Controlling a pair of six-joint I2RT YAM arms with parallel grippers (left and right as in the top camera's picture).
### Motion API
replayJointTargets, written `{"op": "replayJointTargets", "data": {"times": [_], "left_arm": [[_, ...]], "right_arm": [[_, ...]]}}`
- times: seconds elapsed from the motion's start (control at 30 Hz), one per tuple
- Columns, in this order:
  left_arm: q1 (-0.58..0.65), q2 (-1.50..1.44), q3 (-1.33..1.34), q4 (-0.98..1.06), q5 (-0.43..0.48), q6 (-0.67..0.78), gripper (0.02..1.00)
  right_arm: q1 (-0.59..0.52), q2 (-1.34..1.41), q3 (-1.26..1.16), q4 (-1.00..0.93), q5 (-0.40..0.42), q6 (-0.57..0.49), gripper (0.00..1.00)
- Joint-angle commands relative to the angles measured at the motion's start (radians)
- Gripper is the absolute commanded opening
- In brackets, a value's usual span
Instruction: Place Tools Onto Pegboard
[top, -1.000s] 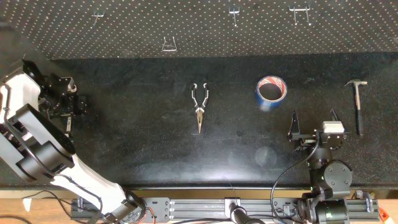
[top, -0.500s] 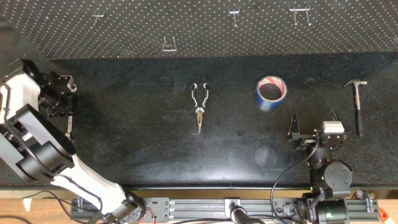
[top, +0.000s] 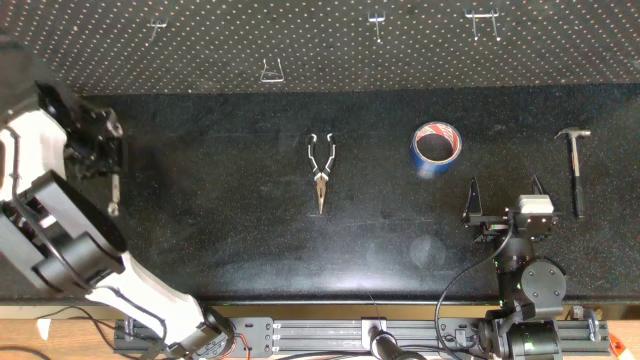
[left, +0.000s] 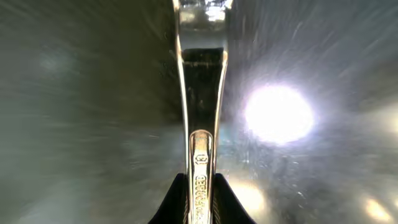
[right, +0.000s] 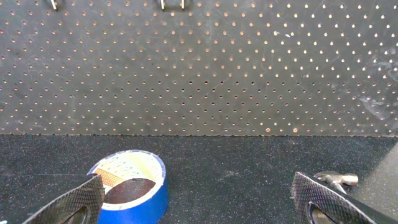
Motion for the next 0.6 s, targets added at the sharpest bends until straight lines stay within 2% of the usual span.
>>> {"op": "replayJointTargets", "data": {"times": [0.03, 0.17, 0.23, 0.3, 0.43, 0.5, 0.6], "left_arm": [[0.003, -0.213, 0.268, -0.105, 0.032, -0.024, 0.029], [0.005, -0.43, 0.294, -0.246, 0.057, -0.032, 0.029], [0.005, -0.519, 0.278, -0.272, 0.119, -0.031, 0.031], [0.003, -0.595, 0.185, -0.249, 0.18, 0.017, 0.031], [0.003, -0.737, -0.026, -0.229, 0.18, 0.021, 0.031], [0.0, -0.766, -0.112, -0.121, 0.18, -0.043, 0.031], [-0.077, -0.766, -0.126, -0.025, 0.175, -0.142, 0.031]], "right_arm": [[-0.006, -0.005, -0.002, -0.006, 0.013, -0.014, 0.978], [-0.006, -0.005, -0.002, -0.006, 0.013, -0.014, 0.978], [-0.006, -0.005, -0.002, -0.006, 0.013, -0.014, 0.978], [-0.006, -0.005, -0.002, -0.006, 0.013, -0.014, 0.978], [-0.006, -0.005, -0.002, -0.006, 0.013, -0.014, 0.978], [-0.006, -0.005, -0.002, -0.006, 0.013, -0.014, 0.978], [-0.006, -0.005, -0.002, -0.006, 0.013, -0.014, 0.978]]}}
